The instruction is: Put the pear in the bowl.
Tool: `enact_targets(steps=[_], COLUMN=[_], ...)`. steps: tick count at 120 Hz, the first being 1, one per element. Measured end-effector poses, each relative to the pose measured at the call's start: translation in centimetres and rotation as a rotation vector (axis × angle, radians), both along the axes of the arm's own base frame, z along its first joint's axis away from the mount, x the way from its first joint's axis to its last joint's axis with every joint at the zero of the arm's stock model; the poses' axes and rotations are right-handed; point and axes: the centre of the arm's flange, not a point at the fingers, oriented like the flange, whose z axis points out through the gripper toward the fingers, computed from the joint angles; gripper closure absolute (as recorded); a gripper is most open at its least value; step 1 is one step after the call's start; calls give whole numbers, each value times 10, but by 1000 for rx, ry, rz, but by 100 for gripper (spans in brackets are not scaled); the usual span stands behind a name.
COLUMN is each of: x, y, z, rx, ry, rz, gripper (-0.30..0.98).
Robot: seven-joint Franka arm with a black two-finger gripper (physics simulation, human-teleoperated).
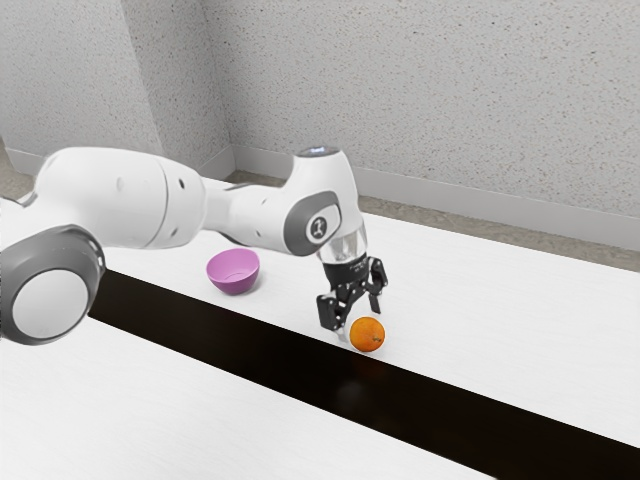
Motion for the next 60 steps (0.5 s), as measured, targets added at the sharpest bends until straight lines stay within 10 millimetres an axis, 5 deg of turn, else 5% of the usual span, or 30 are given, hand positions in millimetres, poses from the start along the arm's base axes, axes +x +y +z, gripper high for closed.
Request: enact_targets(steps=[60], x=[14], y=[-2], z=[-27], rx=[-2], ry=[-9], rz=[6], gripper=[0])
